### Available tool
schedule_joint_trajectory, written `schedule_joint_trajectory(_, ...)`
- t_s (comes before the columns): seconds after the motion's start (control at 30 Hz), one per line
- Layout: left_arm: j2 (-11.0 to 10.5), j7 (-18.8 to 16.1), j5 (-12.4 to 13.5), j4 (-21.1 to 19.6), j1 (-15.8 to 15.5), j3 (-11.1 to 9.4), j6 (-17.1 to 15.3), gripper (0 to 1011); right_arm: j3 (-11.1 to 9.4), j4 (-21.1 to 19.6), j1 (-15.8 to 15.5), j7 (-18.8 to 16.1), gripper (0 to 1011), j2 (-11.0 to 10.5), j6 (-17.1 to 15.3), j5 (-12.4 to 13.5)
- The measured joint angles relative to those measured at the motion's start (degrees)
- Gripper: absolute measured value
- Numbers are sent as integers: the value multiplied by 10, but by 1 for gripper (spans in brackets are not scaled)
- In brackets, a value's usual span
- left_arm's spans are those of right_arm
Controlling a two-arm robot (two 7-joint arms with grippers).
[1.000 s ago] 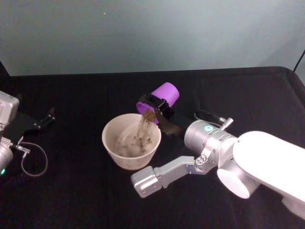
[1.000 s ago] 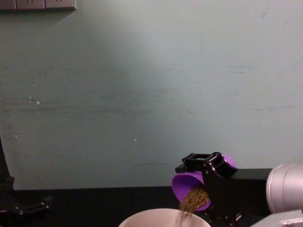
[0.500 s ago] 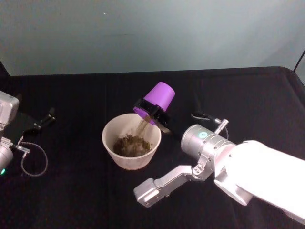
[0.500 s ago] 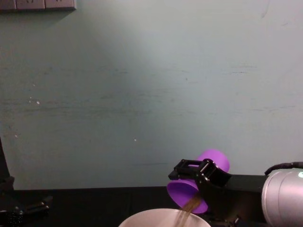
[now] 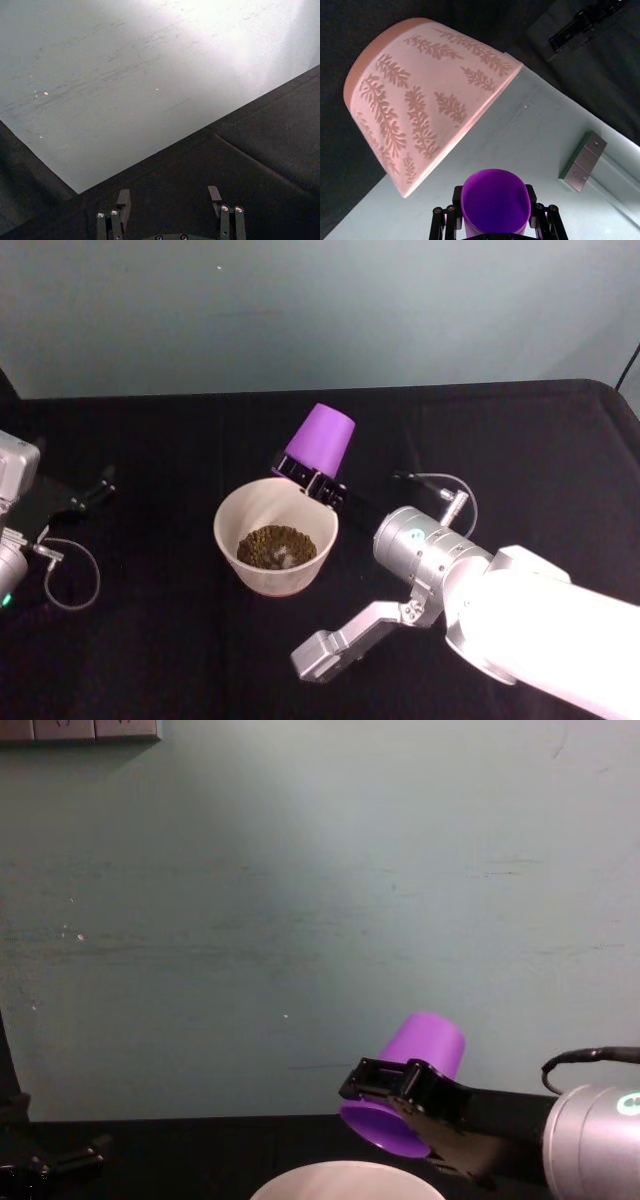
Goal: Pick up the cup and pour the mung beans from the cup into the bowl.
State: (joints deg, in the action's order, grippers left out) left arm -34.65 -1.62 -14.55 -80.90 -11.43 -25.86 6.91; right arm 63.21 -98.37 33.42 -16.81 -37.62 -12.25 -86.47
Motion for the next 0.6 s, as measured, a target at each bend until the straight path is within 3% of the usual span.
schedule_joint_trajectory(0.1, 0, 0, 0, 0, 0, 0, 0, 1000, -9, -4, -5, 1, 723, 2, 1, 11)
schedule_joint_trajectory(0.2, 0, 0, 0, 0, 0, 0, 0, 1000, -24, -10, -11, 4, 723, 2, 3, 37)
schedule_joint_trajectory(0.3, 0, 0, 0, 0, 0, 0, 0, 1000, -60, -24, -28, 21, 722, 0, 8, 105)
schedule_joint_trajectory(0.33, 0, 0, 0, 0, 0, 0, 0, 1000, -60, -24, -28, 21, 722, 0, 8, 105)
schedule_joint_trajectory(0.37, 0, 0, 0, 0, 0, 0, 0, 1000, -86, -31, -40, 35, 722, 0, 11, 152)
schedule_joint_trajectory(0.4, 0, 0, 0, 0, 0, 0, 0, 1000, -125, -35, -61, 64, 722, 3, 16, 234)
schedule_joint_trajectory(0.5, 0, 0, 0, 0, 0, 0, 0, 1000, -186, -36, -91, 94, 722, 12, 32, 354)
schedule_joint_trajectory(0.53, 0, 0, 0, 0, 0, 0, 0, 1000, -226, -34, -107, 102, 722, 20, 43, 430)
schedule_joint_trajectory(0.6, 0, 0, 0, 0, 0, 0, 0, 1000, -261, -29, -121, 102, 722, 28, 53, 495)
